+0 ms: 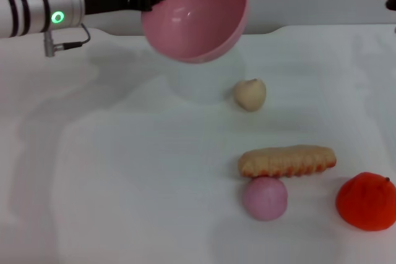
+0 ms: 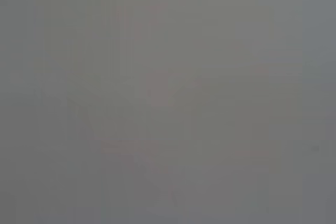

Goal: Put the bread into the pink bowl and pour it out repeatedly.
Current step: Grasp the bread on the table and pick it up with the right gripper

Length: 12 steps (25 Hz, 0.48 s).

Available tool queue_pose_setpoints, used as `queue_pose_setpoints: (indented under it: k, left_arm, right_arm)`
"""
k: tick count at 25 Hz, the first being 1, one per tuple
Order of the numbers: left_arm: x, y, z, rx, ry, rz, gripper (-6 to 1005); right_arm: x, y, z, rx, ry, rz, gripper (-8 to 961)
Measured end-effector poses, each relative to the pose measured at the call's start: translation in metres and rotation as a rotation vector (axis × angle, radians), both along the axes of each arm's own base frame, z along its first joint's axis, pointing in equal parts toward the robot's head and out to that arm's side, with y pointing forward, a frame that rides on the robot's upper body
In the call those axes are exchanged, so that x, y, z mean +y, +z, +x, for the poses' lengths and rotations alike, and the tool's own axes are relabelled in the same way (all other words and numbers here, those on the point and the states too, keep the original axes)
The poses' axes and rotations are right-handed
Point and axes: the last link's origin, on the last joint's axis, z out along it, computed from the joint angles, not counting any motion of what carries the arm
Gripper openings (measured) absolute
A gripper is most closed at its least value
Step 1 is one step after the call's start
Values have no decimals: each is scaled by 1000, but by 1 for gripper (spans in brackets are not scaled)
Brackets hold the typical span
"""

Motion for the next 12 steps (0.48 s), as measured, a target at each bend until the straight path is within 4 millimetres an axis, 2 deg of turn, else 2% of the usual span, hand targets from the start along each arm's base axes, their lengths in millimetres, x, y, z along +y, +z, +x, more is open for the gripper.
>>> queue_pose_setpoints:
  k: [9, 10, 12]
  left_arm:
    - [-11, 5, -25, 184, 55, -146, 52]
    - [-13, 12, -34, 224, 78, -167, 52]
    - [-14, 16, -39, 237, 90, -172, 52]
  right_arm:
    - [20, -17, -17, 24, -48, -192, 419]
    - [22, -18, -19, 27, -52, -210, 418]
    - [25, -20, -23, 27, -67, -264, 418]
